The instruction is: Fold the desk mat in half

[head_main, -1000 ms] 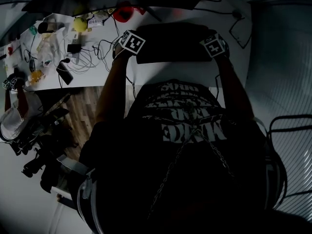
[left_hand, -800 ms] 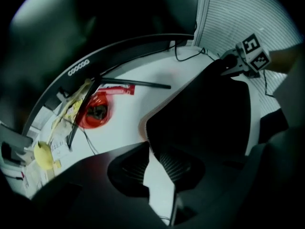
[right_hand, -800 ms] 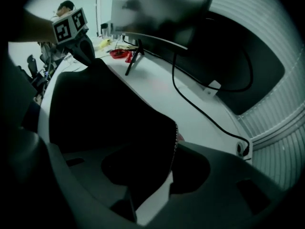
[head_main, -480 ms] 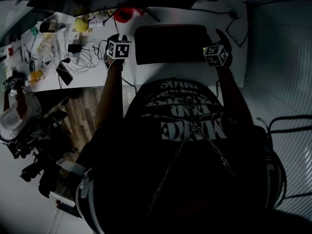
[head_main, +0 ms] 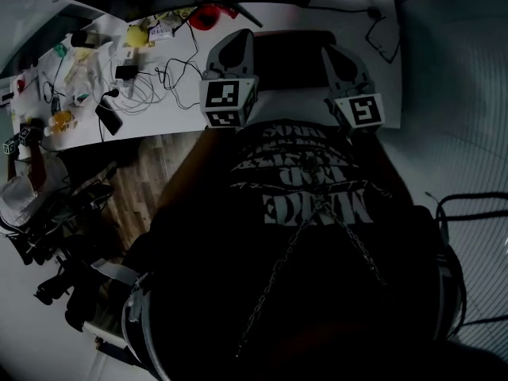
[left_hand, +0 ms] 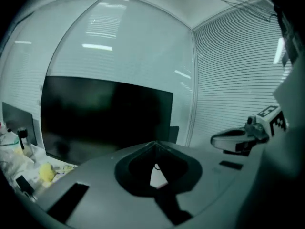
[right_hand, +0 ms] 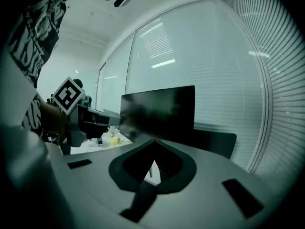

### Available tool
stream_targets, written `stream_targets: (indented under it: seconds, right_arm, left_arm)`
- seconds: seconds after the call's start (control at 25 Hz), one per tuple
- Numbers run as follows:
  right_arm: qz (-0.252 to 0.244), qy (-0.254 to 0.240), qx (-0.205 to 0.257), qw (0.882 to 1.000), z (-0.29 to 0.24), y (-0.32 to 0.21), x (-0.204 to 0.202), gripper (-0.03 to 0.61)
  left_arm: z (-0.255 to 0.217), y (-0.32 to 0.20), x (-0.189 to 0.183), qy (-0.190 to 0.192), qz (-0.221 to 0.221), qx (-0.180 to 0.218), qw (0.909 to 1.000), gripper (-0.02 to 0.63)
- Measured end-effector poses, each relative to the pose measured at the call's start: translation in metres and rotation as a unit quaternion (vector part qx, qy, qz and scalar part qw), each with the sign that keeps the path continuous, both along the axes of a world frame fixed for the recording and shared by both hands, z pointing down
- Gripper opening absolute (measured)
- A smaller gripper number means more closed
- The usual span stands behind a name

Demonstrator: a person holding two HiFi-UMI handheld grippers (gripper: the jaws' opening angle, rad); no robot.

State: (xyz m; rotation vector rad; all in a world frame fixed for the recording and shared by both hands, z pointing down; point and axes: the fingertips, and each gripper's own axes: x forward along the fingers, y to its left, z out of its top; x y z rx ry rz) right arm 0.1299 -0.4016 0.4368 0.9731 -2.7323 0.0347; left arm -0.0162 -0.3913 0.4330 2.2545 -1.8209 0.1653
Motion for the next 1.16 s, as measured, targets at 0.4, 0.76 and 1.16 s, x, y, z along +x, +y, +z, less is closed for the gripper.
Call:
stream_targets:
  seconds: [0.4,0.76,1.16]
  right_arm:
    - [-0.014,0.013,-0.025,0.999,0.009,0.039,-0.015,0.000]
    - [0.002,0.015,-0.014,1.000,0.000,0.052,-0.031,0.000]
    - [0.018,-0.003,-0.033,0.999,0.007,0.053,-0.042,0.000]
  left_arm:
    - [0.021,0.031,0.016,-0.003,0.050,-0.028,0.9983,0.006]
    - [0.015,0.043,0.010,-0.001,0.082,-0.017,0.9965,0.006]
    - [0.022,0.046,-0.006,-0.008,0.088,-0.014,0.9960,0.006]
